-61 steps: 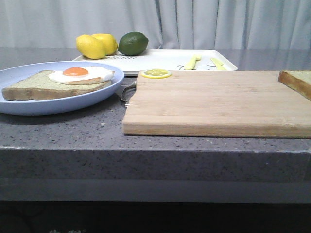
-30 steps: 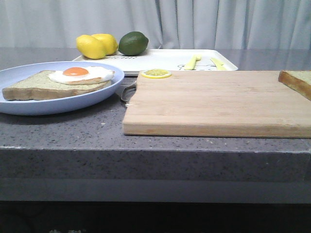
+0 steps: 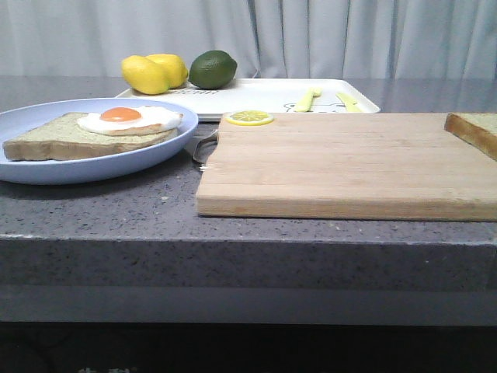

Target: Place bread and move sandwich to tray

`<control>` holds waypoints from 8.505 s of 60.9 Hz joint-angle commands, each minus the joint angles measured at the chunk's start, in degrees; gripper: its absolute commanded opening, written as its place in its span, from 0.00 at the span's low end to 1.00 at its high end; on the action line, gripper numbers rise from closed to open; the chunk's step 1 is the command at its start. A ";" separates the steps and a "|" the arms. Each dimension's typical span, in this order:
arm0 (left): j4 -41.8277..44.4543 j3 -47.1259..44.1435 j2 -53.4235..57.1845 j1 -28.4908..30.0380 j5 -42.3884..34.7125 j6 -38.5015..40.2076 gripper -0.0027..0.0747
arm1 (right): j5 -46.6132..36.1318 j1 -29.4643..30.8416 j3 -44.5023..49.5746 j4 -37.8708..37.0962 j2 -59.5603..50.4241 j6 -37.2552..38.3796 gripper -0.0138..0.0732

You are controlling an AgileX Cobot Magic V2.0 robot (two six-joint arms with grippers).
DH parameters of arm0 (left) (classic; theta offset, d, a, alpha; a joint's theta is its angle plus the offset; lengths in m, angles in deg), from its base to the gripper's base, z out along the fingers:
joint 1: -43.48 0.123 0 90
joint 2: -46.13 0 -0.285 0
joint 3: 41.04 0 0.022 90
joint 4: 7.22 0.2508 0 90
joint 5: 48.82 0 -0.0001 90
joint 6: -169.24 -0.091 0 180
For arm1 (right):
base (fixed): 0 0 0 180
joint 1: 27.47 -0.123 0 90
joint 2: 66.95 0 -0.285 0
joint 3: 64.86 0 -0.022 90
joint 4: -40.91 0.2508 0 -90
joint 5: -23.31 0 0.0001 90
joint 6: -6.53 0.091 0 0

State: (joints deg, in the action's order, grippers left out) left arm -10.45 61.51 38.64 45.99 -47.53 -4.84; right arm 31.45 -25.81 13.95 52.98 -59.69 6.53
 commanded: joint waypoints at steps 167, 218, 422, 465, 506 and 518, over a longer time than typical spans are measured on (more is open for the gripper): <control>7.51 31.32 -23.62 -4.49 11.34 0.48 0.27 | 48.94 25.59 -75.34 22.99 94.41 -21.41 0.90; 7.51 31.32 -23.62 -4.49 11.23 0.48 0.04 | 56.62 24.96 -78.15 29.37 92.03 -21.83 0.09; 7.51 31.32 -23.62 -4.49 11.23 0.48 0.73 | 47.02 -7.88 -69.03 -11.52 70.11 2.66 0.09; 6.96 31.32 -24.20 -4.49 9.91 0.48 0.72 | 11.00 -7.75 -25.38 -10.61 16.59 2.77 0.09; -0.96 62.87 -75.18 -7.81 37.69 -1.97 0.71 | 9.07 -7.75 -23.61 -10.61 14.71 2.77 0.09; -0.96 65.58 -84.46 -8.15 37.80 -1.97 0.71 | 9.07 -7.75 -23.61 -10.61 14.71 2.77 0.09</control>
State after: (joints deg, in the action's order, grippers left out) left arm -10.94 124.87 -44.71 38.24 -7.58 -6.65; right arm 45.60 -33.78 -8.22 42.48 -45.56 9.47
